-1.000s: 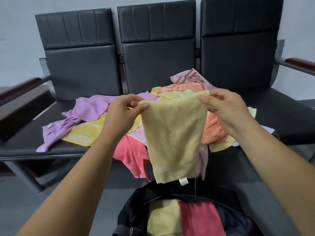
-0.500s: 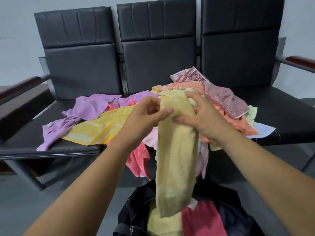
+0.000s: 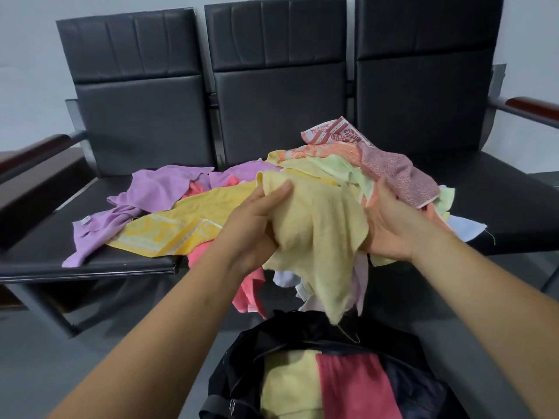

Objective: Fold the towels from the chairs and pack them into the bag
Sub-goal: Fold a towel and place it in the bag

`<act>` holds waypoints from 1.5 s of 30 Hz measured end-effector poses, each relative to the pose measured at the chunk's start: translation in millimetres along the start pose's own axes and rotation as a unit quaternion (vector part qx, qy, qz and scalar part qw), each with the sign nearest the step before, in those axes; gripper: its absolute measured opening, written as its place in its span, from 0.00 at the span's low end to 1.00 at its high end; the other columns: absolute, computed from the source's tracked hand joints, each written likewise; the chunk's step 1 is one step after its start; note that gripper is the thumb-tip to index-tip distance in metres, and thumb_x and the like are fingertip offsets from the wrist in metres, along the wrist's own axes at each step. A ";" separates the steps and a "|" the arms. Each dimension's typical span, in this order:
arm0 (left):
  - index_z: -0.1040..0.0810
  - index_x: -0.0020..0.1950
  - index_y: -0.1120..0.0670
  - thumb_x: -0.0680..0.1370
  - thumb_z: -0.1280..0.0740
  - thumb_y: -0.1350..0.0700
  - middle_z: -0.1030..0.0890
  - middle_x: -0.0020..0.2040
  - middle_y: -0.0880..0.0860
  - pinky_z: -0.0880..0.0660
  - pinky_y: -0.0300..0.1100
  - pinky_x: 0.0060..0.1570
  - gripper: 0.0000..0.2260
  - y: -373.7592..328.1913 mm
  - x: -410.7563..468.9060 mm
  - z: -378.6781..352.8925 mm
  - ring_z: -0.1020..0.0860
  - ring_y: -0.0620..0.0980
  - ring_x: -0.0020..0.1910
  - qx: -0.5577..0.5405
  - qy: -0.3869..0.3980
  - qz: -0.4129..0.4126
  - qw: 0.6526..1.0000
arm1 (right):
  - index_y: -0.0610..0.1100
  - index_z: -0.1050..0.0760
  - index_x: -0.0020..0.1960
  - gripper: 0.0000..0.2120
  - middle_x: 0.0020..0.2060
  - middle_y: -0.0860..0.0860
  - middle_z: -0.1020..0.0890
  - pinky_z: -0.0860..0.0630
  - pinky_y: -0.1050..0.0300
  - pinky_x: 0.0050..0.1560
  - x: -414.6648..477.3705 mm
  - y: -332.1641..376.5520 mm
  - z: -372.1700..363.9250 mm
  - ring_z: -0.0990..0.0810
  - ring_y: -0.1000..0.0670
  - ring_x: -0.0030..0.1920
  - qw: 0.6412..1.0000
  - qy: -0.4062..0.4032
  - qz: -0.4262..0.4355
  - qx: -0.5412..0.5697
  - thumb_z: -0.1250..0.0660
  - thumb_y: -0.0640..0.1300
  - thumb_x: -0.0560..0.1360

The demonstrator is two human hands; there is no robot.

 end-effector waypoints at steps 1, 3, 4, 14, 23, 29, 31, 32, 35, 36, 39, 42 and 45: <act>0.25 0.71 0.59 0.80 0.32 0.56 0.19 0.64 0.58 0.19 0.51 0.57 0.19 -0.8 1.0 2.1 0.19 0.56 0.63 -0.014 -0.010 0.002 1.000 | 0.44 0.16 0.61 0.45 0.67 0.40 0.21 0.35 0.37 0.75 2.3 -9.4 1.2 0.26 0.40 0.72 1.000 0.020 -0.024 -0.005 0.57 0.76 0.76; 0.27 0.72 0.60 0.80 0.32 0.55 0.19 0.66 0.59 0.18 0.49 0.54 0.22 -3.7 2.9 8.1 0.20 0.57 0.64 -0.036 -0.029 -0.002 0.999 | 0.41 0.20 0.66 0.41 0.68 0.40 0.21 0.32 0.34 0.72 2.2 -19.0 2.7 0.26 0.39 0.71 0.998 0.031 -0.048 -0.008 0.47 0.73 0.78; 0.27 0.73 0.61 0.80 0.31 0.55 0.19 0.65 0.60 0.18 0.48 0.53 0.22 -5.0 4.1 12.8 0.20 0.57 0.64 -0.044 -0.039 -0.005 0.998 | 0.38 0.22 0.68 0.37 0.66 0.40 0.21 0.30 0.34 0.71 1.6 -19.5 4.0 0.24 0.39 0.70 0.998 0.024 -0.046 -0.016 0.42 0.69 0.78; 0.24 0.68 0.57 0.83 0.41 0.64 0.15 0.53 0.54 0.18 0.42 0.49 0.15 -21.3 5.1 25.3 0.16 0.50 0.50 -0.018 -0.018 -0.029 0.999 | 0.33 0.27 0.70 0.27 0.67 0.38 0.22 0.26 0.40 0.67 -3.4 -44.1 -9.5 0.22 0.38 0.67 0.985 0.060 -0.136 -0.085 0.30 0.50 0.78; 0.24 0.65 0.64 0.85 0.42 0.61 0.17 0.60 0.61 0.18 0.44 0.52 0.13 -27.9 11.5 52.9 0.18 0.55 0.58 0.177 -0.066 -0.053 0.981 | 0.42 0.19 0.62 0.24 0.54 0.49 0.14 0.25 0.50 0.59 9.0 -4.2 4.1 0.19 0.47 0.59 0.990 -0.034 0.047 -0.128 0.24 0.49 0.68; 0.21 0.58 0.60 0.84 0.38 0.49 0.18 0.53 0.65 0.19 0.61 0.50 0.15 -40.8 7.6 60.9 0.18 0.65 0.51 0.500 -0.110 -0.107 0.852 | 0.41 0.18 0.54 0.16 0.48 0.47 0.13 0.17 0.54 0.40 -5.2 17.8 -0.5 0.14 0.49 0.49 0.983 -0.032 0.127 -0.125 0.25 0.45 0.67; 0.18 0.56 0.55 0.85 0.38 0.51 0.16 0.53 0.62 0.17 0.57 0.50 0.11 -38.6 8.0 60.2 0.17 0.61 0.49 0.447 -0.121 -0.106 0.880 | 0.38 0.19 0.59 0.20 0.51 0.44 0.13 0.15 0.52 0.45 -7.3 21.0 -4.1 0.14 0.47 0.52 0.989 -0.016 0.126 -0.074 0.27 0.44 0.68; 0.17 0.55 0.53 0.84 0.37 0.52 0.15 0.53 0.59 0.16 0.52 0.49 0.10 -38.0 8.4 60.7 0.16 0.57 0.47 0.412 -0.127 -0.105 0.896 | 0.37 0.21 0.62 0.22 0.53 0.44 0.14 0.15 0.52 0.48 -8.2 21.3 -7.0 0.14 0.46 0.54 0.992 0.000 0.118 -0.043 0.28 0.43 0.70; 0.18 0.57 0.59 0.79 0.31 0.53 0.15 0.55 0.58 0.19 0.45 0.49 0.12 -28.5 12.3 62.1 0.16 0.52 0.50 0.242 -0.108 -0.049 0.963 | 0.36 0.21 0.59 0.16 0.51 0.44 0.13 0.16 0.55 0.46 -14.2 22.7 -17.6 0.13 0.49 0.51 0.994 0.054 0.099 -0.001 0.33 0.40 0.72; 0.18 0.59 0.62 0.76 0.29 0.53 0.15 0.56 0.59 0.18 0.44 0.51 0.16 -23.8 13.6 60.6 0.16 0.52 0.52 0.190 -0.081 -0.020 0.978 | 0.36 0.21 0.58 0.15 0.49 0.44 0.13 0.16 0.57 0.46 -15.5 23.8 -17.9 0.13 0.50 0.50 0.994 0.056 0.097 0.001 0.33 0.37 0.72; 0.19 0.60 0.63 0.70 0.27 0.58 0.15 0.56 0.59 0.18 0.41 0.50 0.20 -22.7 12.6 57.1 0.16 0.53 0.55 0.190 -0.022 0.010 0.982 | 0.34 0.22 0.62 0.19 0.53 0.42 0.14 0.16 0.57 0.47 -12.5 26.4 -8.6 0.13 0.48 0.53 0.994 0.031 0.106 0.003 0.31 0.34 0.71; 0.17 0.54 0.60 0.74 0.25 0.61 0.14 0.52 0.59 0.18 0.46 0.54 0.09 -33.9 10.1 66.2 0.16 0.55 0.54 0.314 -0.085 -0.051 0.944 | 0.36 0.21 0.61 0.20 0.57 0.42 0.15 0.16 0.53 0.48 -9.8 26.5 -0.9 0.14 0.47 0.55 0.993 -0.001 0.119 -0.022 0.28 0.37 0.70; 0.20 0.51 0.58 0.79 0.29 0.59 0.15 0.50 0.61 0.17 0.48 0.52 0.04 -40.7 7.5 62.1 0.17 0.54 0.47 0.360 -0.120 -0.107 0.919 | 0.35 0.21 0.61 0.22 0.56 0.40 0.15 0.16 0.52 0.46 -9.4 30.0 2.9 0.14 0.44 0.54 0.988 -0.034 0.148 -0.035 0.26 0.38 0.68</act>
Point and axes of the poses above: each hand's wrist, its own x-axis towards the middle knuckle, its own z-axis out of the back of the hand, y = z × x, the point moved 9 cm from there along x, towards the middle knuckle
